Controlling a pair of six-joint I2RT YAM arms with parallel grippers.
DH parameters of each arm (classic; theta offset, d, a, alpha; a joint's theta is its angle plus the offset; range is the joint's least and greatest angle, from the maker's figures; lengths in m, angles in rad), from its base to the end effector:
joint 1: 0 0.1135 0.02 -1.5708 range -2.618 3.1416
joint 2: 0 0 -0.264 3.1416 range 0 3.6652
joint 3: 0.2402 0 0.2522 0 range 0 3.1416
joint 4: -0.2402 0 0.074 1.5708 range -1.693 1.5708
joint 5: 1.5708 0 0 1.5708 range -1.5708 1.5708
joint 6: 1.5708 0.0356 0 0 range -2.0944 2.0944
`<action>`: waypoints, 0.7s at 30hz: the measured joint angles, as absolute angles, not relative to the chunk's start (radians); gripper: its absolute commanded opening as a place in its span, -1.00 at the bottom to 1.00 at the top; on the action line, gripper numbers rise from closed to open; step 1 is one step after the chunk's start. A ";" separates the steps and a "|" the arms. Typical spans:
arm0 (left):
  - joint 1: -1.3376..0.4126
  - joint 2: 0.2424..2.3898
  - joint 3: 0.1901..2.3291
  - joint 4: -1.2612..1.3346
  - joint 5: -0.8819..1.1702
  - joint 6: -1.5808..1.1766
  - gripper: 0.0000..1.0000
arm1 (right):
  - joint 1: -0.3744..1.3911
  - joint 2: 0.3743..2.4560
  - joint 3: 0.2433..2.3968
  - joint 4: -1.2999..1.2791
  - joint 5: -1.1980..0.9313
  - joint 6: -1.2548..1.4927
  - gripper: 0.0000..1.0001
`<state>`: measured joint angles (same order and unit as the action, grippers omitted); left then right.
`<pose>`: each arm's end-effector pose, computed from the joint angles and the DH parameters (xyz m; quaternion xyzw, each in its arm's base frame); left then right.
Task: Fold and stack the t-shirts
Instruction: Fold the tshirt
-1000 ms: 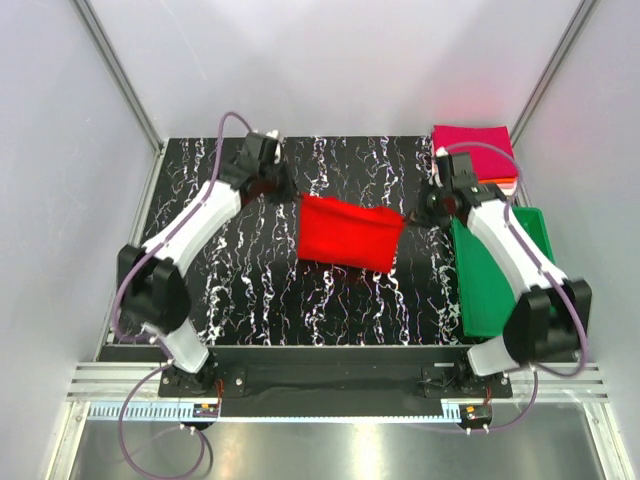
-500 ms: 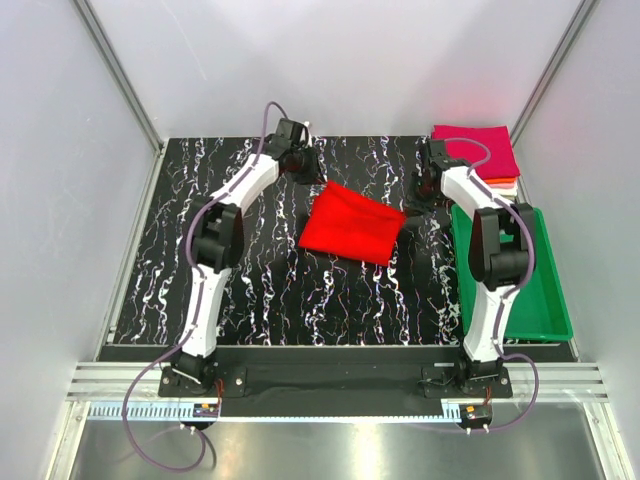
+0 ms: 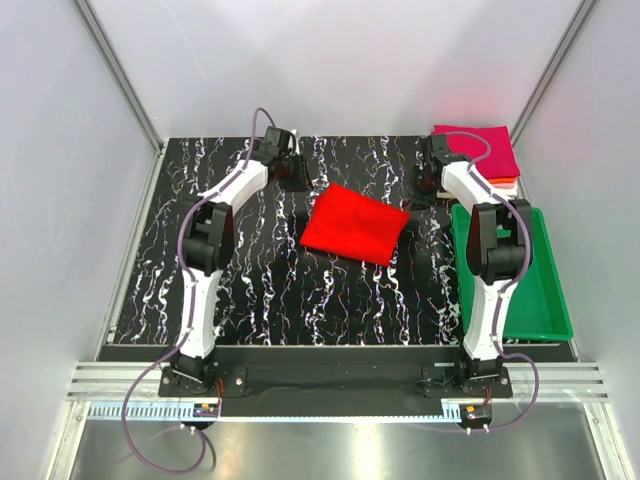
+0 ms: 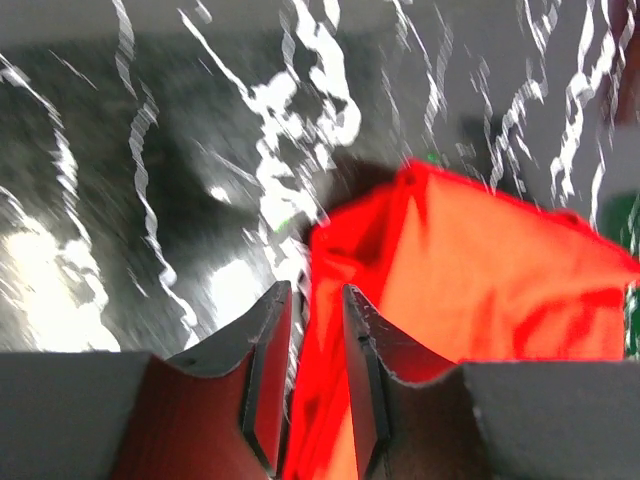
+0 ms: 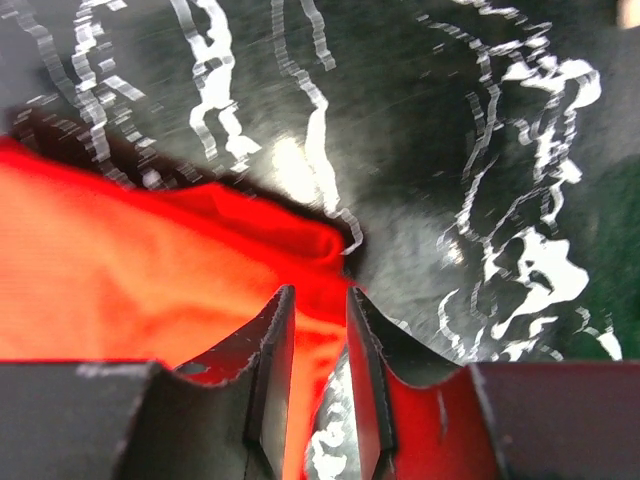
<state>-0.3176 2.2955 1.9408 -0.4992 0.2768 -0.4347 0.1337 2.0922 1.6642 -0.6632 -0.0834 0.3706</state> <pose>0.4878 -0.1706 0.2007 -0.0060 0.9287 -0.2478 0.2757 0.4454 0.0629 0.1982 0.1049 0.9649 0.0984 0.2197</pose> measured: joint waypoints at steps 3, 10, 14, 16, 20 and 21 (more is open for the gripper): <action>-0.350 2.242 1.875 -0.479 0.297 -0.424 -0.35 | 0.134 2.059 1.654 -0.671 -0.114 0.375 -0.25; -0.452 2.163 1.738 -0.422 0.327 -0.421 -0.35 | 0.133 2.038 1.646 -0.678 -0.118 0.374 -0.21; -0.509 2.139 1.652 -0.406 0.318 -0.422 -0.35 | 0.133 2.038 1.625 -0.670 -0.123 0.374 -0.33; -0.533 2.132 1.615 -0.403 0.310 -0.423 -0.35 | 0.133 2.038 1.596 -0.662 -0.127 0.378 -0.39; -0.553 2.127 1.556 -0.379 0.278 -0.423 -0.35 | 0.133 2.040 1.551 -0.653 -0.134 0.382 -0.49; -0.554 2.125 1.546 -0.375 0.269 -0.423 -0.35 | 0.132 2.042 1.551 -0.650 -0.133 0.382 -0.56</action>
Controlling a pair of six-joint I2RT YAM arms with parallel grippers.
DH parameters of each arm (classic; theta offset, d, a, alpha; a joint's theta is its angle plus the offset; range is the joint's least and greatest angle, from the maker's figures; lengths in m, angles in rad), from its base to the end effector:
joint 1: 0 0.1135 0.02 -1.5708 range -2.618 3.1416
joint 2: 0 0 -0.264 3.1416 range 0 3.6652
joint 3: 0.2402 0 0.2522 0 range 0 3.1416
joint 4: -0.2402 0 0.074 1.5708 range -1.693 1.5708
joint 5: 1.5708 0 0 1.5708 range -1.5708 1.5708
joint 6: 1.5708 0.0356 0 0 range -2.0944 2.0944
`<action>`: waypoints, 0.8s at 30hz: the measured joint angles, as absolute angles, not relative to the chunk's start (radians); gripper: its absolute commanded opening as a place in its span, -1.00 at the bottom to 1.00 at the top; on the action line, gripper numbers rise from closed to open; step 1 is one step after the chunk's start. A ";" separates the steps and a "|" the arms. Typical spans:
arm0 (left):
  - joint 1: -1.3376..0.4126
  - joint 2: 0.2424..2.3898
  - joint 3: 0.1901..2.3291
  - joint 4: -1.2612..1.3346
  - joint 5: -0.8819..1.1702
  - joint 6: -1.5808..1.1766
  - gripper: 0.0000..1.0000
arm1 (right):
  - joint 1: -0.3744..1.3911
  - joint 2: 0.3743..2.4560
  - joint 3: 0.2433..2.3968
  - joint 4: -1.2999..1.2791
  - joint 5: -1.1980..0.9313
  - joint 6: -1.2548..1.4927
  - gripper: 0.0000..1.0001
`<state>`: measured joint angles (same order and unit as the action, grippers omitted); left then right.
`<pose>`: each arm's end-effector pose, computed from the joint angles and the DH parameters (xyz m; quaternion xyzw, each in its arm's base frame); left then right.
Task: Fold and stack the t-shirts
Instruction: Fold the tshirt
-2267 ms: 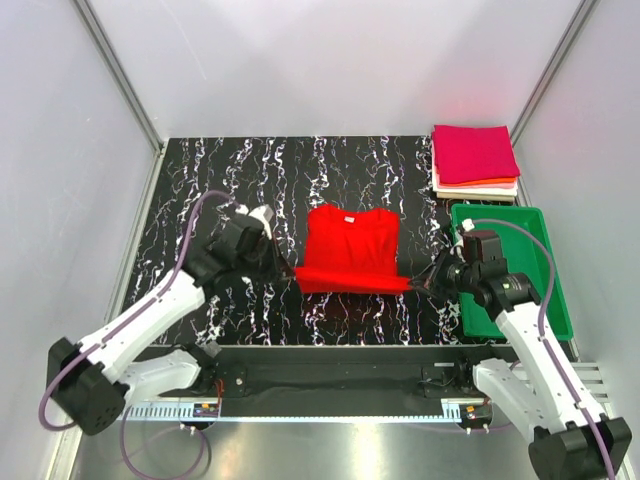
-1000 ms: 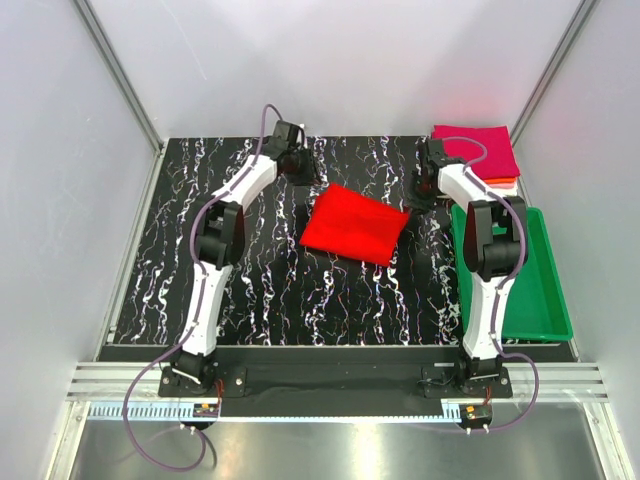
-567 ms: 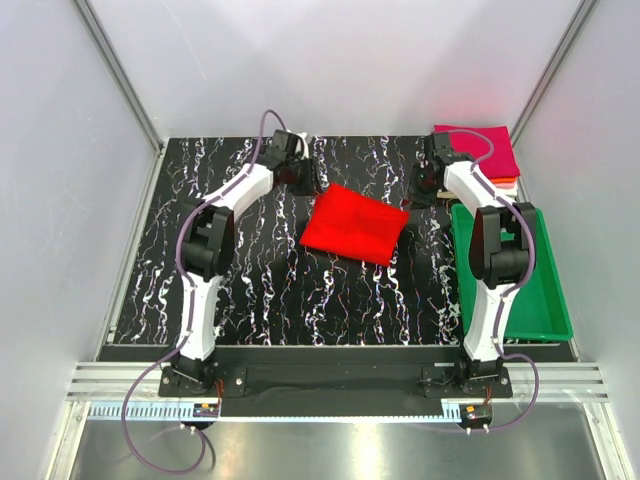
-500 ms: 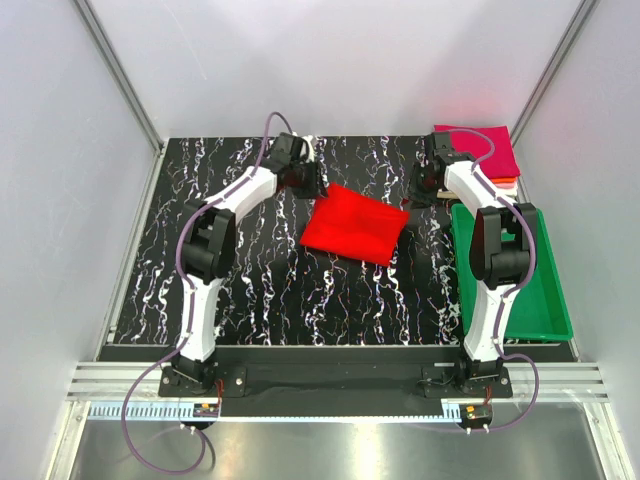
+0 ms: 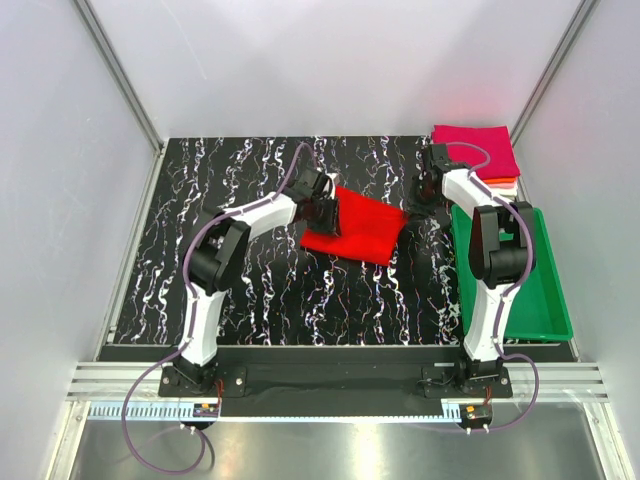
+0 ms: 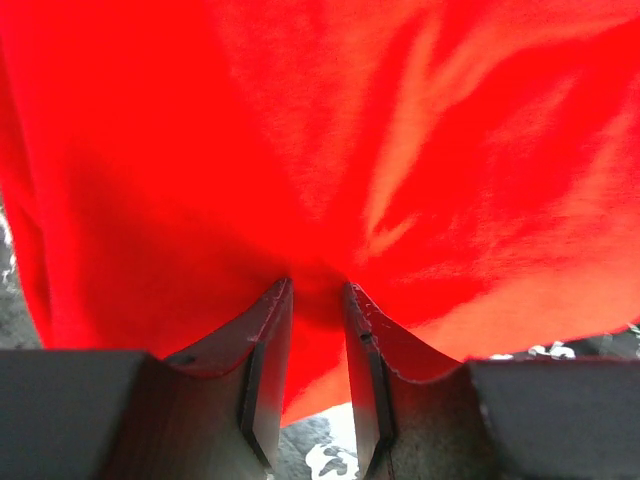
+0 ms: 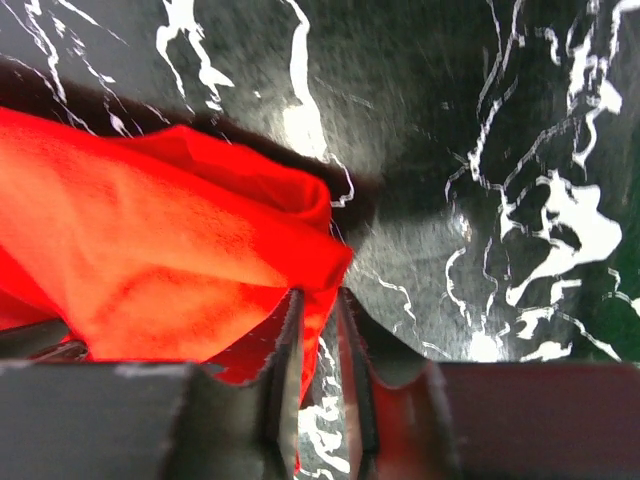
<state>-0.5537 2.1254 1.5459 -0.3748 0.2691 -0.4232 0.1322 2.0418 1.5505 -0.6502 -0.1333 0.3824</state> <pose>0.3858 -0.2497 0.1656 0.1022 0.9396 -0.2540 0.2055 0.4252 0.0613 0.1867 0.1076 0.9690 0.1170 0.1890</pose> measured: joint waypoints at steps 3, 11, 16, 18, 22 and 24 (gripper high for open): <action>-0.564 2.111 1.502 -0.340 0.233 -0.423 -0.33 | 0.132 2.056 1.563 -0.630 -0.133 0.377 -0.71; -0.591 2.022 1.386 -0.279 0.166 -0.423 -0.27 | 0.132 2.156 1.663 -0.575 -0.134 0.342 -0.68; -0.596 1.974 1.367 -0.260 0.185 -0.450 -0.17 | 0.131 2.199 1.691 -0.557 -0.154 0.326 -0.41; -0.592 1.963 1.384 -0.268 0.177 -0.448 -0.15 | 0.130 2.199 1.697 -0.559 -0.169 0.325 -0.27; -0.549 1.971 1.501 -0.316 0.165 -0.425 -0.06 | 0.130 2.171 1.701 -0.574 -0.199 0.335 -0.09; -0.500 1.984 1.564 -0.318 0.166 -0.411 -0.05 | 0.130 2.125 1.677 -0.573 -0.236 0.338 -0.06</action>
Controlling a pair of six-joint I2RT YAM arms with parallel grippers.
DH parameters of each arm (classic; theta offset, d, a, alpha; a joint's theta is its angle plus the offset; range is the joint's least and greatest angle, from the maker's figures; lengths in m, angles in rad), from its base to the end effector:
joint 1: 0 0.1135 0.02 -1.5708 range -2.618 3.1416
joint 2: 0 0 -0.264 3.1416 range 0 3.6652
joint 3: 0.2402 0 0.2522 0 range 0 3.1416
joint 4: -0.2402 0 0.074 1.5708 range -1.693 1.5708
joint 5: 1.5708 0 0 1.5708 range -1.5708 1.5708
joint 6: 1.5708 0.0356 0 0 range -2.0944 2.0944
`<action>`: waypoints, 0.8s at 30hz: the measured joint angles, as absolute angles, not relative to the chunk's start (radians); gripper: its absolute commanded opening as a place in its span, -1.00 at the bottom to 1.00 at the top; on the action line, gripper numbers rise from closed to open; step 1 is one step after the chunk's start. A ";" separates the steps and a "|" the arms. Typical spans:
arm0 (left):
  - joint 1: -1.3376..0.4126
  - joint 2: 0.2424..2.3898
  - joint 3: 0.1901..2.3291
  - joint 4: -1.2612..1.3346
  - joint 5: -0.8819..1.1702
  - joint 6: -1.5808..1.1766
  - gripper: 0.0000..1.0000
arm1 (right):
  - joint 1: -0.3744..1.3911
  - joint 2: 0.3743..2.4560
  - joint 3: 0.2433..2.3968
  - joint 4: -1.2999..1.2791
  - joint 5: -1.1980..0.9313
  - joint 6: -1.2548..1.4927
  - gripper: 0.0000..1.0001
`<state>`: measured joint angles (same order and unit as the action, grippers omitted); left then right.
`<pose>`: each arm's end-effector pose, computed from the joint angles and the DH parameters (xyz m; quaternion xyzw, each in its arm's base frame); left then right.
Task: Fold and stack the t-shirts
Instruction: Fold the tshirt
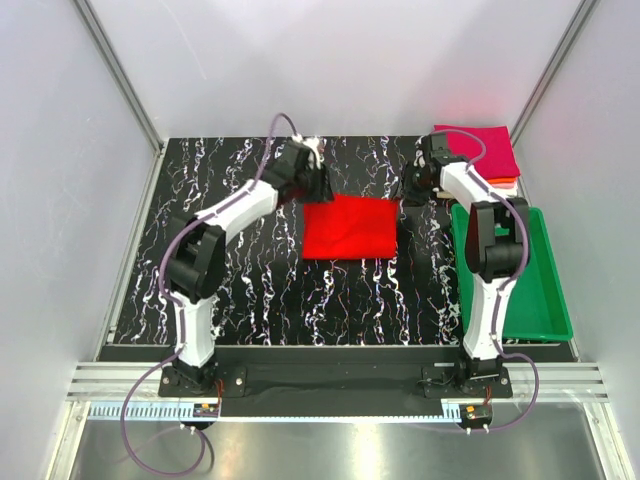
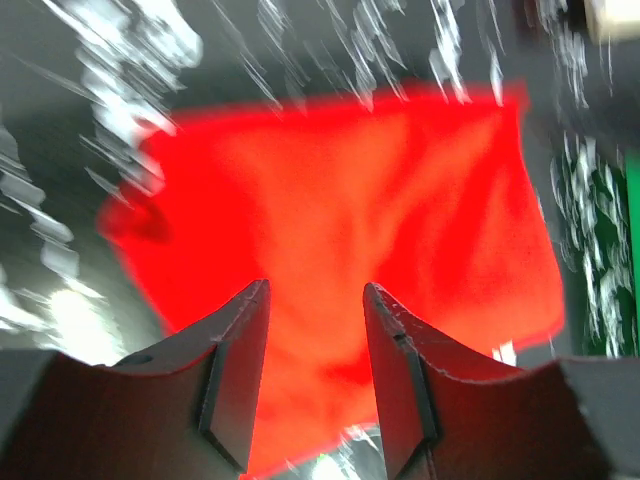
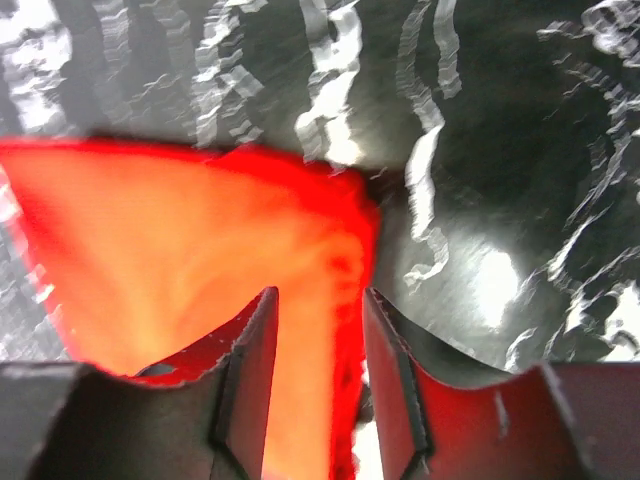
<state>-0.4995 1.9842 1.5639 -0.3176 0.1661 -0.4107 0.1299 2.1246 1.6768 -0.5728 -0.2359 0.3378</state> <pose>0.3965 -0.2231 0.2367 0.0740 0.9090 -0.2453 0.3287 0.4574 0.0681 0.1935 0.0674 0.9539 0.1727 0.2362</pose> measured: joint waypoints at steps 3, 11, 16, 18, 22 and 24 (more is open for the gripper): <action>-0.428 2.033 1.649 -0.322 0.168 -0.386 -0.03 | 0.130 2.035 1.614 -0.572 -0.304 0.340 -0.03; -0.356 2.236 1.770 -0.369 0.224 -0.274 0.01 | 0.130 1.895 1.401 -0.557 -0.407 0.336 0.02; -0.366 2.305 1.806 -0.372 0.296 -0.222 -0.01 | 0.130 1.889 1.282 -0.532 -0.438 0.337 0.03; -0.368 2.308 1.807 -0.368 0.315 -0.208 -0.03 | 0.130 1.881 1.239 -0.512 -0.459 0.337 0.04; -0.368 2.308 1.811 -0.346 0.338 -0.195 -0.03 | 0.130 1.868 1.171 -0.452 -0.501 0.340 0.02; -0.368 2.309 1.814 -0.338 0.347 -0.191 -0.03 | 0.130 1.867 1.145 -0.421 -0.517 0.340 0.01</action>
